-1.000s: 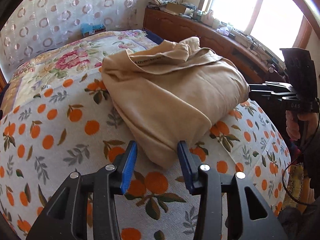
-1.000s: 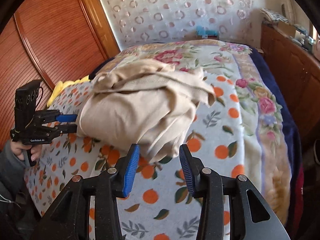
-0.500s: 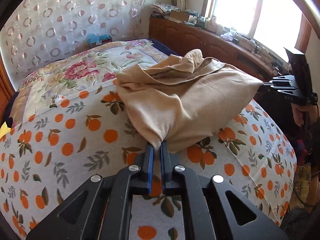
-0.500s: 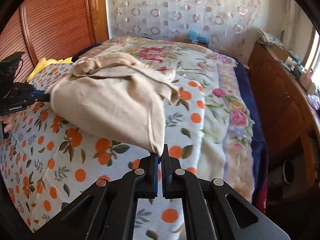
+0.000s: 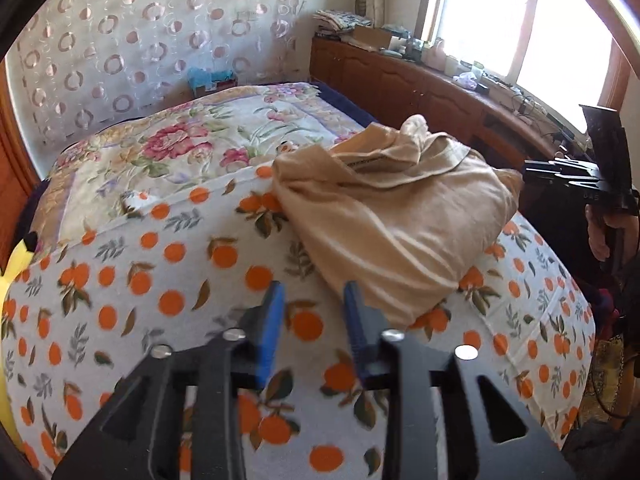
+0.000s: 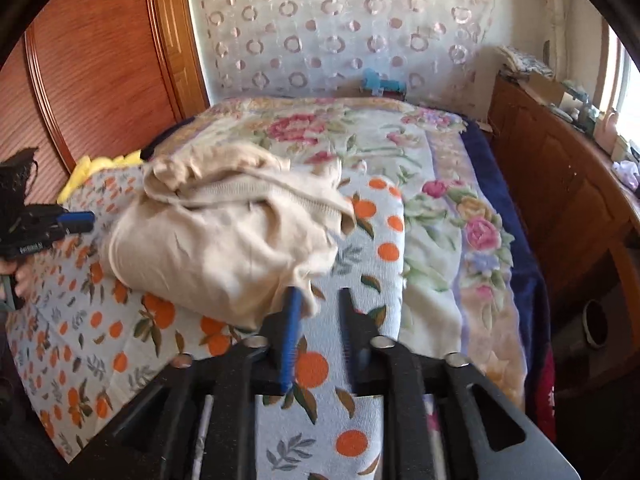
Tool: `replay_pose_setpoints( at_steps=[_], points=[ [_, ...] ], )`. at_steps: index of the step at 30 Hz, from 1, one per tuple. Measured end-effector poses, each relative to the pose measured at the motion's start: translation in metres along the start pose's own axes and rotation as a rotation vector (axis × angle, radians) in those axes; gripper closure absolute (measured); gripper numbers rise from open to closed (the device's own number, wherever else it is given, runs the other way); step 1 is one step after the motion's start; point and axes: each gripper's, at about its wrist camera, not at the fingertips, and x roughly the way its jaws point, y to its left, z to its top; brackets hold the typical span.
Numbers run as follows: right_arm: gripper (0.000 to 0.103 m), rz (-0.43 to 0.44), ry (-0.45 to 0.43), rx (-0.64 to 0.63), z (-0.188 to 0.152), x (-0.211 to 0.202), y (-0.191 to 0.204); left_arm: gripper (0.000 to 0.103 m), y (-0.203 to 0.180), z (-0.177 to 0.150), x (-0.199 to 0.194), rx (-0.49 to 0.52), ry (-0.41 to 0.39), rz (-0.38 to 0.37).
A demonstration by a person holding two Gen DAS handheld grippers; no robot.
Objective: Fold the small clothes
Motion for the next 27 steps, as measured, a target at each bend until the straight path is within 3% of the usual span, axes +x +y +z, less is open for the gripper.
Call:
replay_pose_setpoints(
  at_steps=[1, 2, 7, 11, 14, 16, 19, 24, 27],
  points=[
    [0.046, 0.003, -0.023, 0.006, 0.001, -0.003, -0.001, 0.063, -0.002, 0.005, 0.006, 0.005, 0.008, -0.005],
    [0.041, 0.005, -0.046, 0.012, 0.004, -0.004, -0.001, 0.063, -0.005, 0.012, 0.014, 0.015, 0.022, -0.001],
    [0.04, 0.019, -0.012, -0.086, 0.024, 0.034, 0.022, 0.063, -0.017, 0.041, 0.047, 0.074, 0.029, 0.03],
    [0.04, 0.015, 0.055, -0.134, 0.044, 0.078, 0.018, 0.063, -0.002, 0.068, 0.073, 0.027, 0.029, 0.055],
    [0.04, -0.003, 0.028, -0.096, 0.066, 0.097, -0.002, 0.063, 0.021, 0.088, 0.087, -0.04, -0.009, 0.109],
    [0.04, -0.07, -0.002, -0.052, 0.081, 0.107, -0.018, 0.063, 0.036, 0.096, 0.098, -0.089, -0.002, 0.159],
    [0.04, -0.116, -0.012, 0.047, 0.089, 0.113, -0.046, 0.063, 0.055, 0.095, 0.103, -0.148, 0.025, 0.154],
    [0.04, -0.005, -0.012, 0.095, 0.075, 0.091, -0.047, 0.063, 0.053, 0.08, 0.08, -0.14, 0.011, 0.119],
    [0.034, 0.084, 0.004, 0.109, 0.063, 0.081, -0.045, 0.063, 0.045, 0.07, 0.068, -0.129, 0.009, 0.08]
  ],
)
